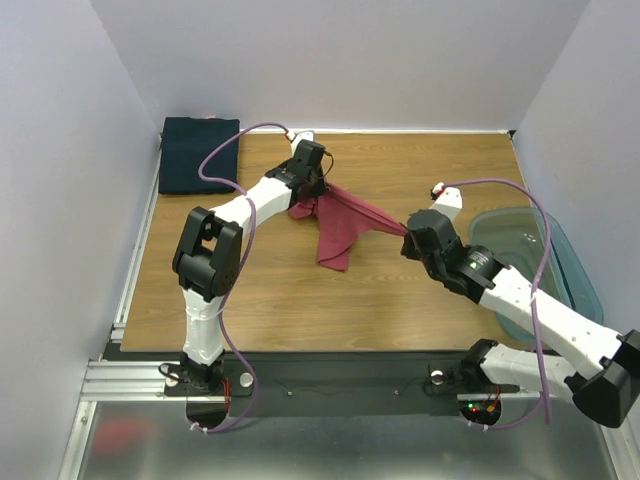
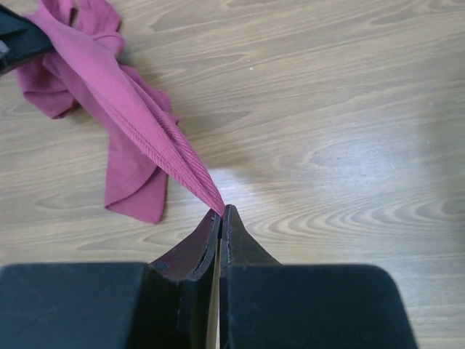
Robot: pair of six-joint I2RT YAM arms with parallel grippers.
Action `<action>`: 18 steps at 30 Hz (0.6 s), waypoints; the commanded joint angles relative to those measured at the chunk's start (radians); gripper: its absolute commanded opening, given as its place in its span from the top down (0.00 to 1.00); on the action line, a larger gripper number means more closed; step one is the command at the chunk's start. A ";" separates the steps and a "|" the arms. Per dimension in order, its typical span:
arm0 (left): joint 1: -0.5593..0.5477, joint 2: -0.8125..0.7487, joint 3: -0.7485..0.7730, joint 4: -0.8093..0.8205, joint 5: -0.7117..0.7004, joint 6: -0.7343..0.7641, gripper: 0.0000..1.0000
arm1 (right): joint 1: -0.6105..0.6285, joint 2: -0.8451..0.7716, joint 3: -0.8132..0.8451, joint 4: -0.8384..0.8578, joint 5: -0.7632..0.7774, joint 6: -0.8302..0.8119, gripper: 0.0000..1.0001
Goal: Fold and stack the tank tops
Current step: Flatten the tank top out
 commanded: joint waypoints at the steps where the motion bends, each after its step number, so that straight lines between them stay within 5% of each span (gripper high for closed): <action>1: 0.038 -0.042 0.051 -0.008 -0.061 0.044 1.00 | -0.001 0.087 0.134 -0.052 0.104 -0.034 1.00; 3: 0.038 -0.078 -0.016 0.035 -0.014 0.029 0.97 | -0.001 0.141 0.222 -0.054 0.115 -0.060 1.00; 7: 0.038 -0.249 -0.203 0.146 0.046 -0.037 0.60 | -0.002 0.294 0.373 -0.048 0.133 -0.112 1.00; 9: 0.038 -0.297 -0.292 0.180 0.071 -0.060 0.50 | -0.005 0.377 0.430 -0.045 0.130 -0.141 1.00; 18: -0.009 -0.567 -0.624 0.246 0.068 -0.224 0.44 | -0.053 0.627 0.685 -0.026 0.053 -0.211 1.00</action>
